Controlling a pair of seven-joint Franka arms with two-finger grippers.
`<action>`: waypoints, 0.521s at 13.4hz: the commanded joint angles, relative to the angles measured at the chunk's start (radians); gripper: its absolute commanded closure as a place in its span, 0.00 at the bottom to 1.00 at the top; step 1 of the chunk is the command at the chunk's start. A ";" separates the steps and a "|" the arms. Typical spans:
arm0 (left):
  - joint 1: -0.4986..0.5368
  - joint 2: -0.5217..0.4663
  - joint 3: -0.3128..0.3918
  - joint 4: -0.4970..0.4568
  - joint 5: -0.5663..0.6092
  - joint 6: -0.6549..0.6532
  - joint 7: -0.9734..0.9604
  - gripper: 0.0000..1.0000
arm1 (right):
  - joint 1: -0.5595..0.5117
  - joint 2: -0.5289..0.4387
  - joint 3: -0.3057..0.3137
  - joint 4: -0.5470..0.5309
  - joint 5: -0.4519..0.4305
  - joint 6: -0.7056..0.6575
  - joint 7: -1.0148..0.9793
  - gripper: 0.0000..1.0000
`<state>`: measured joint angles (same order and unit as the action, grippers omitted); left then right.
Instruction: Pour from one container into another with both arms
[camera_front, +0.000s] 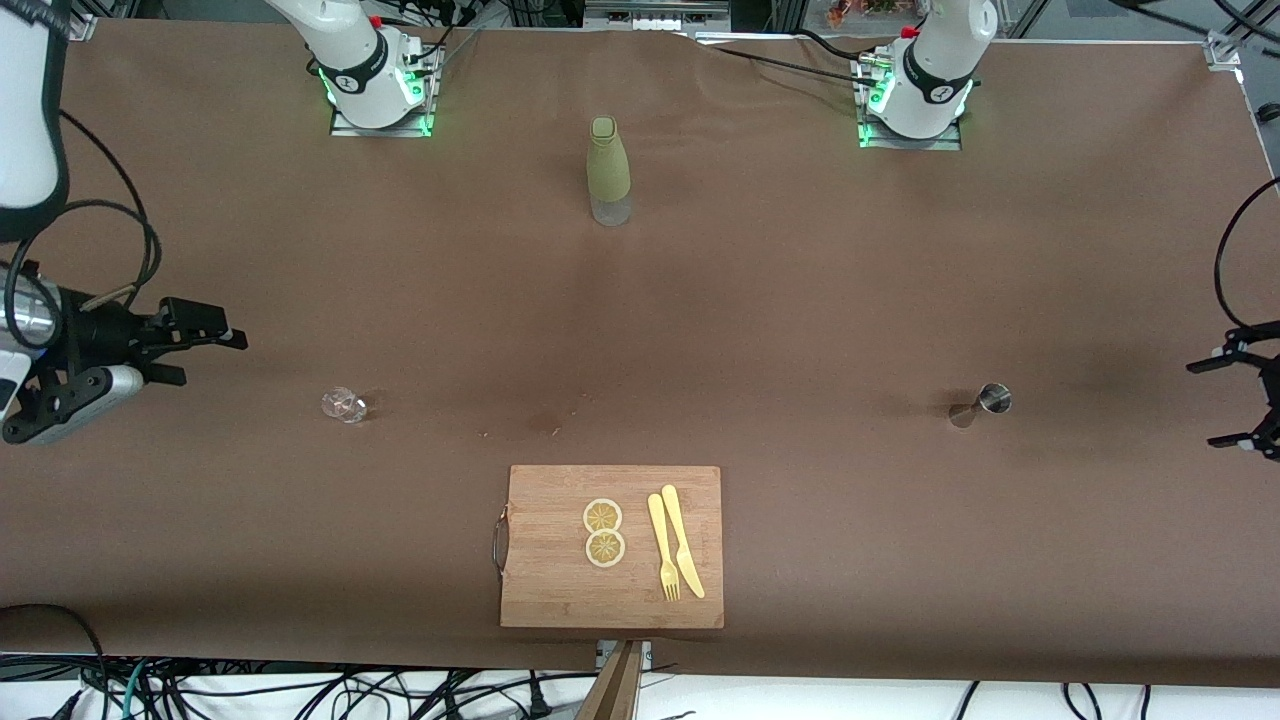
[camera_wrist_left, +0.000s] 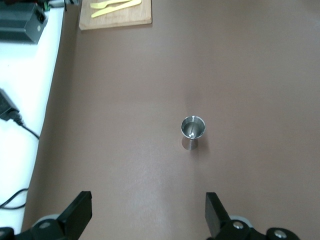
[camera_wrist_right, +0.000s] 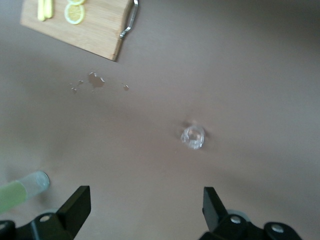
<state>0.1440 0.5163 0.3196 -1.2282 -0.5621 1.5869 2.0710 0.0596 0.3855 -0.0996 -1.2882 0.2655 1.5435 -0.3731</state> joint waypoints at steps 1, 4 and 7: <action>-0.067 -0.142 -0.022 -0.092 0.149 0.034 -0.185 0.00 | -0.001 -0.109 0.029 -0.098 -0.090 -0.035 0.167 0.00; -0.121 -0.243 -0.050 -0.120 0.293 0.034 -0.533 0.00 | 0.019 -0.204 0.031 -0.167 -0.233 -0.065 0.244 0.00; -0.147 -0.300 -0.077 -0.146 0.381 0.031 -0.850 0.00 | 0.017 -0.247 0.031 -0.186 -0.297 -0.066 0.240 0.00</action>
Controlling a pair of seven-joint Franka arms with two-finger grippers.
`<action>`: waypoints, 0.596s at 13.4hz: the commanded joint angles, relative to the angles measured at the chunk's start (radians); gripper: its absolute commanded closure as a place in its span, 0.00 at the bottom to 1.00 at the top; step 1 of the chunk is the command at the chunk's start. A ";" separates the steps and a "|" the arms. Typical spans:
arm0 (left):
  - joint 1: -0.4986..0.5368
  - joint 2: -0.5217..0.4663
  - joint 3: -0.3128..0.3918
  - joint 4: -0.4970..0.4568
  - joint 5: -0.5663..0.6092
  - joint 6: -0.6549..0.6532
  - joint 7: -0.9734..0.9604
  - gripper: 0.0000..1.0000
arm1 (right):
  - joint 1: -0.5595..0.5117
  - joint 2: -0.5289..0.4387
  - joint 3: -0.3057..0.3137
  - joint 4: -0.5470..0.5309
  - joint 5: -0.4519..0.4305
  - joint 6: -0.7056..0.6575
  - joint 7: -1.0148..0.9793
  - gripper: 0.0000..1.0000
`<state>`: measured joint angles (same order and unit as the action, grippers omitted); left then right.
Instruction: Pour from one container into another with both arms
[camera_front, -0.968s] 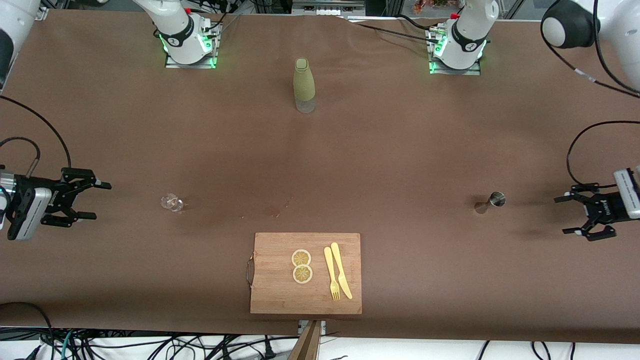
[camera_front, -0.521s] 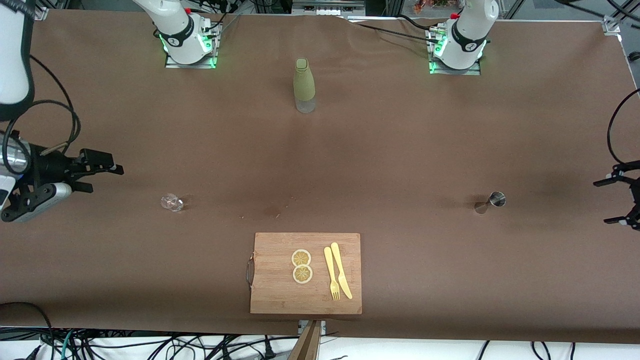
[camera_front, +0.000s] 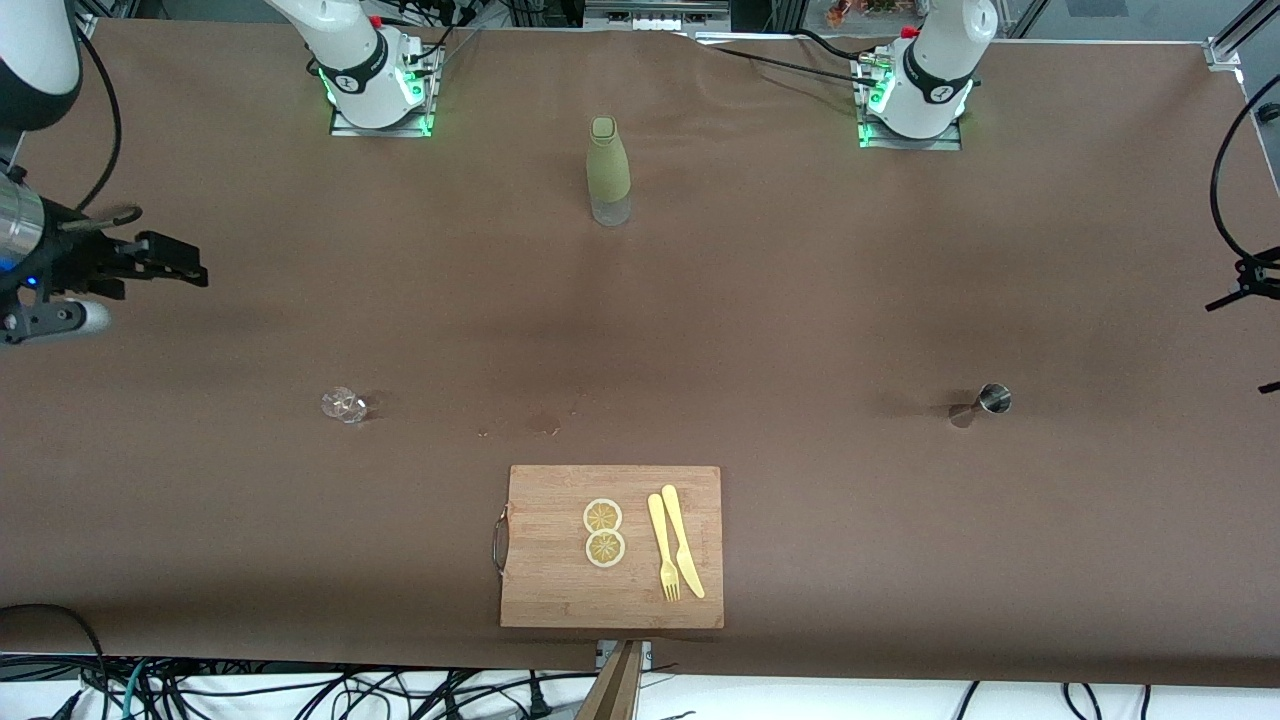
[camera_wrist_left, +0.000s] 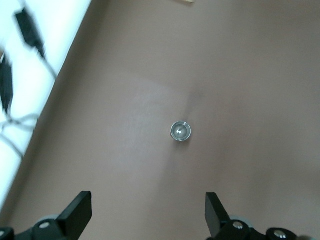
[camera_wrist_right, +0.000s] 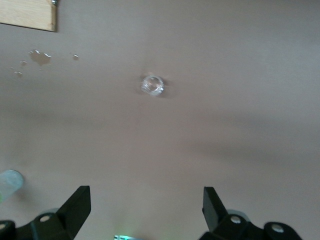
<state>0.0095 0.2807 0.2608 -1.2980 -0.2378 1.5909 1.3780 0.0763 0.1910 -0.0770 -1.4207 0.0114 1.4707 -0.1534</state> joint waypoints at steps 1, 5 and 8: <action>-0.023 -0.089 -0.023 -0.099 0.084 0.027 -0.256 0.00 | 0.000 -0.057 0.006 -0.052 -0.069 0.017 0.017 0.00; -0.049 -0.153 -0.080 -0.141 0.227 0.015 -0.620 0.00 | -0.007 -0.114 0.002 -0.049 -0.070 0.022 0.018 0.00; -0.049 -0.163 -0.092 -0.152 0.215 -0.031 -0.830 0.00 | -0.016 -0.119 0.003 -0.053 -0.061 0.031 0.026 0.00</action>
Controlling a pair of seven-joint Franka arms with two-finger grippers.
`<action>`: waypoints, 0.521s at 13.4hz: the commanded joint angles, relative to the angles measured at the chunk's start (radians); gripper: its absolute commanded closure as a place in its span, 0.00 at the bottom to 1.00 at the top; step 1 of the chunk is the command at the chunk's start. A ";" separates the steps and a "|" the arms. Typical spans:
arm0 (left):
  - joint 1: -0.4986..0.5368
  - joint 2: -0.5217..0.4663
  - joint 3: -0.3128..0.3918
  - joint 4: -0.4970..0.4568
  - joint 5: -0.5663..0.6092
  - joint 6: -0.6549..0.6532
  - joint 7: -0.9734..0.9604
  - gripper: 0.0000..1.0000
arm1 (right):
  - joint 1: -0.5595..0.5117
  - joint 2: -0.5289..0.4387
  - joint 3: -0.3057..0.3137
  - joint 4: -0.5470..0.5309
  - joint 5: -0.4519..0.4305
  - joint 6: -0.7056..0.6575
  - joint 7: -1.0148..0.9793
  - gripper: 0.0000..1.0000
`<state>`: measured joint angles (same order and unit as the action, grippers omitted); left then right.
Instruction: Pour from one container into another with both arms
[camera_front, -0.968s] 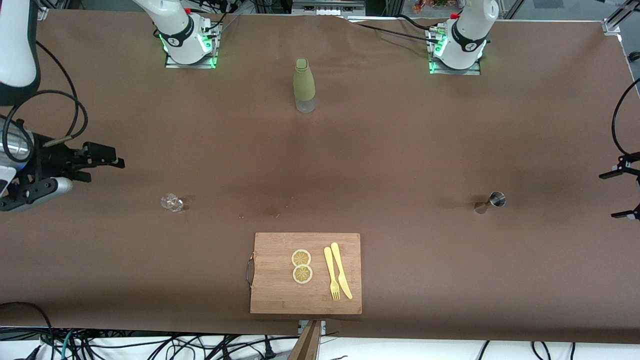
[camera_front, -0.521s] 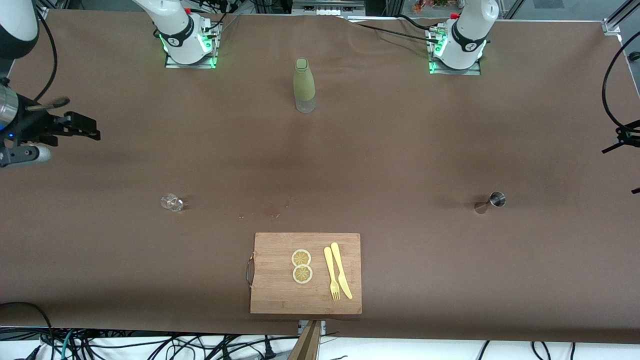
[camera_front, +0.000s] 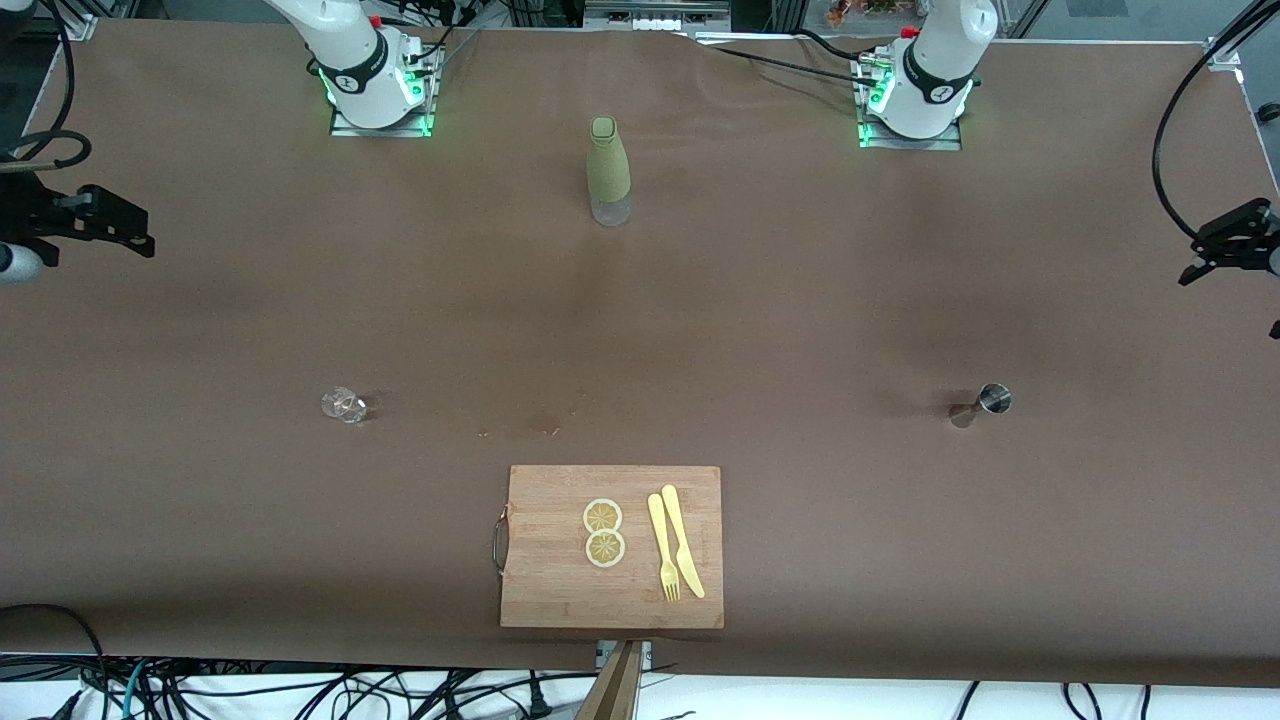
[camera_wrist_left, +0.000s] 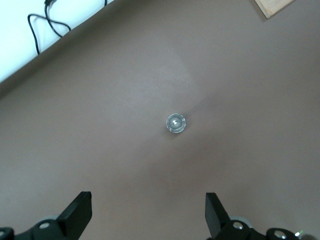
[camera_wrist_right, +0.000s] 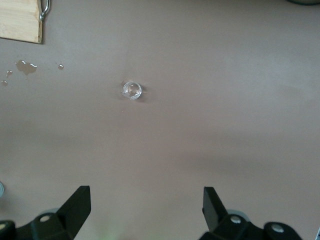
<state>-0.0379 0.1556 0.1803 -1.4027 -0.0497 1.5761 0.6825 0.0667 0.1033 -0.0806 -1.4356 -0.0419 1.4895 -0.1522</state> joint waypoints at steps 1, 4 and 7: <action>-0.002 -0.051 -0.018 -0.056 0.027 -0.043 -0.211 0.00 | -0.007 -0.033 0.010 -0.040 -0.006 0.005 0.058 0.00; -0.002 -0.076 -0.050 -0.067 0.024 -0.112 -0.415 0.00 | -0.008 -0.040 0.056 -0.042 -0.001 0.000 0.178 0.00; -0.002 -0.090 -0.073 -0.071 0.024 -0.133 -0.559 0.00 | -0.007 -0.011 0.052 -0.023 0.002 0.000 0.174 0.00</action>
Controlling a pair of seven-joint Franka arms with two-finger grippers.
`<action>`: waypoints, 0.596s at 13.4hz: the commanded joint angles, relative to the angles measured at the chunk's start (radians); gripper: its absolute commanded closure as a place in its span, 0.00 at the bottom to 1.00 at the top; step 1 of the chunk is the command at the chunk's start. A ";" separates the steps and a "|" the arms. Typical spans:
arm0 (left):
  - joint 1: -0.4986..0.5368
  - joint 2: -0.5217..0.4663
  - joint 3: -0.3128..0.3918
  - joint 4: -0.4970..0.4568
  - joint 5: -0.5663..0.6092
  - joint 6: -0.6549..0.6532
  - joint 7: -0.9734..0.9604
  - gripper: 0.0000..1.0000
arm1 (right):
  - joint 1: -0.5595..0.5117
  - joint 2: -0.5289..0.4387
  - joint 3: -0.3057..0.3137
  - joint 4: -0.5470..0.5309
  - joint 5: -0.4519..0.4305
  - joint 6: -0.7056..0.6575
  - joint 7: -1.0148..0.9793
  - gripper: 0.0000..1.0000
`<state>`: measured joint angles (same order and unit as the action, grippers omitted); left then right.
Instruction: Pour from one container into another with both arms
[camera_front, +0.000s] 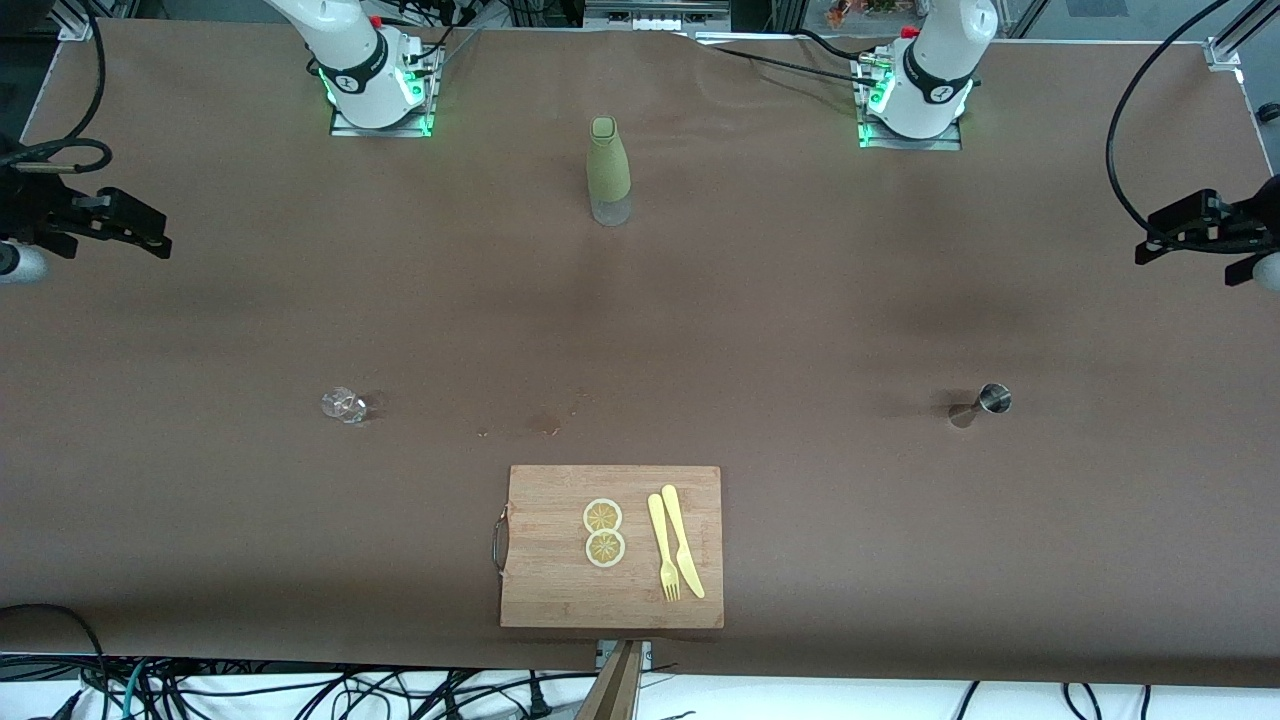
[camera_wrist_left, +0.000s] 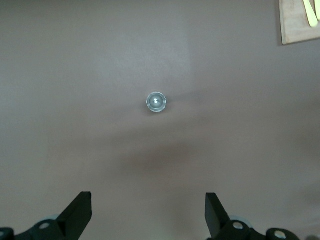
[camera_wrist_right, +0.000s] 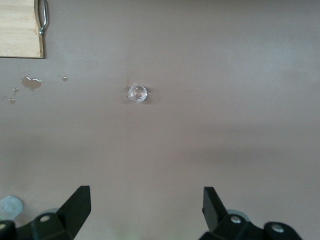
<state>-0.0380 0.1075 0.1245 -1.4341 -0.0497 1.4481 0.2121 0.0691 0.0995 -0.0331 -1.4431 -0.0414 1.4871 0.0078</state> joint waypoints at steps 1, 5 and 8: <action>-0.003 -0.042 -0.022 -0.040 0.025 -0.005 -0.112 0.00 | -0.009 -0.006 0.002 -0.013 0.000 0.002 0.014 0.00; -0.002 -0.039 -0.023 -0.039 0.031 0.008 -0.103 0.00 | -0.008 -0.006 0.004 -0.013 0.000 0.009 0.015 0.00; -0.002 -0.037 -0.023 -0.037 0.030 0.008 -0.103 0.00 | -0.006 -0.006 0.004 -0.013 -0.002 0.009 0.020 0.00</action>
<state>-0.0381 0.0943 0.1090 -1.4453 -0.0497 1.4450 0.1244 0.0666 0.1074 -0.0356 -1.4436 -0.0414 1.4884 0.0078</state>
